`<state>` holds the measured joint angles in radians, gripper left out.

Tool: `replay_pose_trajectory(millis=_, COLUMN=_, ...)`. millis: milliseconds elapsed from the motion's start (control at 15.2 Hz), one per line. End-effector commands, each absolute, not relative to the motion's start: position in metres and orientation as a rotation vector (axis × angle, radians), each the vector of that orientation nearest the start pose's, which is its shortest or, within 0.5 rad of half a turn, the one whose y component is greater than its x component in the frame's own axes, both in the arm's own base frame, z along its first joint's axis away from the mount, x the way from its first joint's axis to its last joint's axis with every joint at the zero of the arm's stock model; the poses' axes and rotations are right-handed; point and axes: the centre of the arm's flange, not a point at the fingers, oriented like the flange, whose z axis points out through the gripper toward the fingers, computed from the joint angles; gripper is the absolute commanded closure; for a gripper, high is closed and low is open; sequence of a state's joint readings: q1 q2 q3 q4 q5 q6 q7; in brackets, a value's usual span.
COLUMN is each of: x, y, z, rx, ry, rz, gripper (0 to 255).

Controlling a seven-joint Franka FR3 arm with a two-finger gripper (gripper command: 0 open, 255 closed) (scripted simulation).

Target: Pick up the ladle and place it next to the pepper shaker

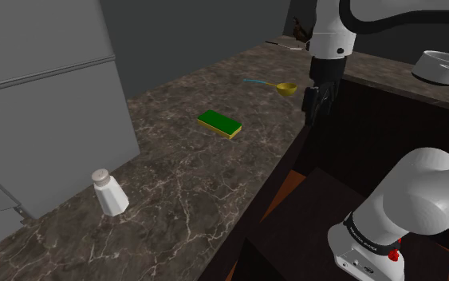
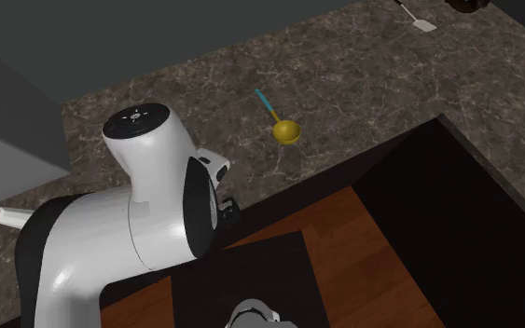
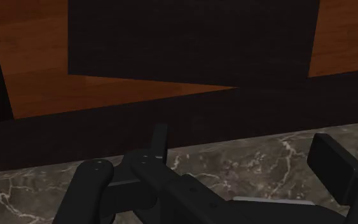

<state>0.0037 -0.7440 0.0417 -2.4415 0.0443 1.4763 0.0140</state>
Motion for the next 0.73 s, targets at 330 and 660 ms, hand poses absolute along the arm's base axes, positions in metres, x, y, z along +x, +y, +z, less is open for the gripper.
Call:
replay_pose_trajectory(millis=330, x=0.345, y=-0.027, z=0.522, rx=-3.091, ry=-0.073, rz=0.313, gripper=0)
replay_pose_trajectory(millis=660, x=0.391, y=-0.073, z=0.512, rx=-3.07, ry=-0.119, rz=0.28, gripper=0)
